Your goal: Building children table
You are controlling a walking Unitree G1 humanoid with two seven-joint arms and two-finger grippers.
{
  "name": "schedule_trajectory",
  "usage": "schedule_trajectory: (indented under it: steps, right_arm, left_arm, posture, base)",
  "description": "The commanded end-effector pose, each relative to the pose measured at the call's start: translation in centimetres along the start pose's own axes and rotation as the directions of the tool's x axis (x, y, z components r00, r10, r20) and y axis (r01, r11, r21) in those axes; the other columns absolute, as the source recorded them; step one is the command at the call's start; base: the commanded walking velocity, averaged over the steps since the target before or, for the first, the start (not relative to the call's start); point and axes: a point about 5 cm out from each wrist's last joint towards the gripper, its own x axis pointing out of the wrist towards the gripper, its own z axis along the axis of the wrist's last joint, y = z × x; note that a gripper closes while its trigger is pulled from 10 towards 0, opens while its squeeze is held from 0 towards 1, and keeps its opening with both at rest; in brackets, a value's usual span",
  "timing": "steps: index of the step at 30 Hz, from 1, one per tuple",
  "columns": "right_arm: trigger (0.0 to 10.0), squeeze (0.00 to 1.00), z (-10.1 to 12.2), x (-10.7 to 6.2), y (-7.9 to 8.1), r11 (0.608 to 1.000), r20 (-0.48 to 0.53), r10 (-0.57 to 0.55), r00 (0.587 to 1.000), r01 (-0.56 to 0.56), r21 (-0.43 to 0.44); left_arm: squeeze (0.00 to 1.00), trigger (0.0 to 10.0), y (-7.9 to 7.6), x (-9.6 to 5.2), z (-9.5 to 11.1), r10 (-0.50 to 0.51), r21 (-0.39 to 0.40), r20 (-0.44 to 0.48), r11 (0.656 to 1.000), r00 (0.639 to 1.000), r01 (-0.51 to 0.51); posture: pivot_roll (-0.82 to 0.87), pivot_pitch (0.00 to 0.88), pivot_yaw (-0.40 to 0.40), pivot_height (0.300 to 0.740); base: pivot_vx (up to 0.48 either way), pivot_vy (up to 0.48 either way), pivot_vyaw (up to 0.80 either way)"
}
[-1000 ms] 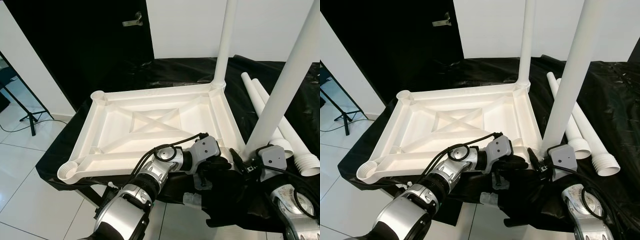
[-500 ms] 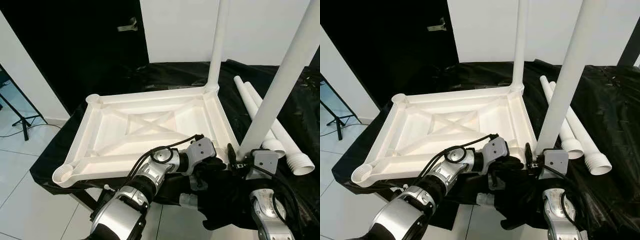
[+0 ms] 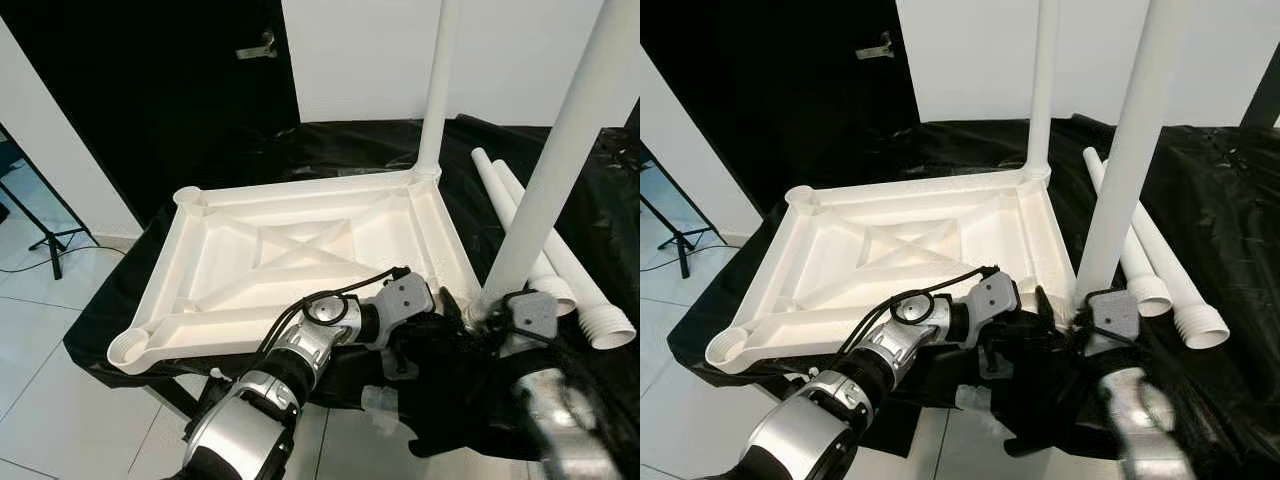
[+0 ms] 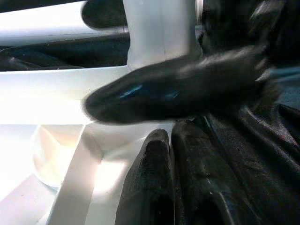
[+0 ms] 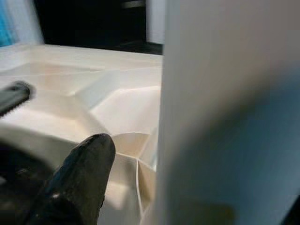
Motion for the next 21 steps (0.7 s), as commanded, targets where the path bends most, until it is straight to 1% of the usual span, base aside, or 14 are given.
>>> schedule_trajectory:
  steps: [1,3,5,7,8,12,13,14,15,16,20,21]
  right_arm:
    - [10.0,0.0,0.4,0.4,1.1,0.997,0.026,0.065,0.998,-0.066,0.033]
    - [10.0,0.0,0.5,-0.1,1.2,0.982,-0.019,0.188,0.982,-0.187,0.036]
    - [10.0,0.0,0.5,-0.1,1.2,0.982,-0.019,0.188,0.982,-0.187,0.036]
    - [10.0,0.0,0.0,-0.5,1.4,0.968,-0.07,0.25,0.966,-0.247,0.051]
    - [10.0,0.0,0.0,-0.5,1.4,0.968,-0.07,0.25,0.966,-0.247,0.051]
    - [10.0,0.0,-1.0,-1.1,1.3,0.956,-0.145,0.294,0.945,-0.288,0.06]
    - [8.7,0.0,-1.1,-1.1,1.3,0.955,-0.151,0.297,0.943,-0.291,0.061]
    - [8.0,0.0,-1.2,-1.2,1.1,0.956,-0.158,0.292,0.943,-0.286,0.062]
    - [8.0,0.0,-1.2,-1.2,1.1,0.956,-0.158,0.292,0.943,-0.286,0.062]
    - [4.2,0.0,-1.2,-1.4,0.9,0.956,-0.166,0.293,0.941,-0.287,0.064]
    - [4.2,0.0,-1.3,-1.8,0.6,0.955,-0.183,0.296,0.937,-0.287,0.076]
    - [4.8,0.0,-1.4,-2.0,0.6,0.954,-0.191,0.3,0.935,-0.289,0.084]
  left_arm:
    - [0.0,10.0,-2.9,0.1,-5.2,-0.035,-0.164,-0.193,0.987,0.981,0.003]
    - [0.0,10.0,-2.9,0.2,-5.1,-0.034,-0.165,-0.191,0.986,0.981,0.002]
    - [0.0,10.0,-2.9,0.2,-5.1,-0.034,-0.165,-0.191,0.986,0.981,0.002]
    - [0.0,10.0,-2.9,0.3,-5.0,-0.029,-0.166,-0.188,0.986,0.982,-0.003]
    - [0.0,10.0,-2.9,0.3,-5.0,-0.029,-0.166,-0.188,0.986,0.982,-0.003]
    - [0.0,10.0,-2.8,0.1,-5.2,-0.019,-0.168,-0.189,0.986,0.982,-0.013]
    - [0.0,10.0,-2.8,0.0,-5.2,-0.019,-0.169,-0.19,0.986,0.982,-0.014]
    - [0.0,10.0,-2.8,0.0,-5.2,-0.019,-0.169,-0.191,0.986,0.981,-0.014]
    - [0.0,10.0,-2.8,0.0,-5.2,-0.019,-0.169,-0.191,0.986,0.981,-0.014]
    - [0.0,10.0,-2.8,0.0,-5.2,-0.02,-0.169,-0.191,0.986,0.981,-0.013]
    - [0.0,10.0,-2.8,0.0,-5.3,-0.021,-0.17,-0.192,0.985,0.981,-0.012]
    - [0.0,10.0,-2.8,0.0,-5.3,-0.021,-0.17,-0.191,0.985,0.981,-0.012]
  posture:
    - [0.0,0.0,0.097,0.74]
    - [0.01,0.0,0.088,0.74]
    - [0.01,0.0,0.088,0.74]
    - [0.01,0.0,0.086,0.74]
    - [0.01,0.0,0.086,0.74]
    - [0.02,0.0,0.083,0.74]
    - [0.02,0.0,0.083,0.74]
    - [0.01,0.0,0.085,0.74]
    - [0.01,0.0,0.085,0.74]
    - [0.01,0.0,0.086,0.74]
    - [0.01,0.0,0.085,0.74]
    - [0.01,0.0,0.085,0.74]
  base:
    - [0.0,0.0,0.0]
    - [0.0,0.0,0.0]
    - [0.0,0.0,0.0]
    - [0.0,0.0,0.0]
    - [0.0,0.0,0.0]
    - [0.0,0.0,0.0]
    - [0.0,0.0,0.0]
    - [0.0,0.0,0.0]
    - [0.0,0.0,0.0]
    - [0.0,0.0,0.0]
    - [0.0,0.0,0.0]
    - [0.0,0.0,0.0]
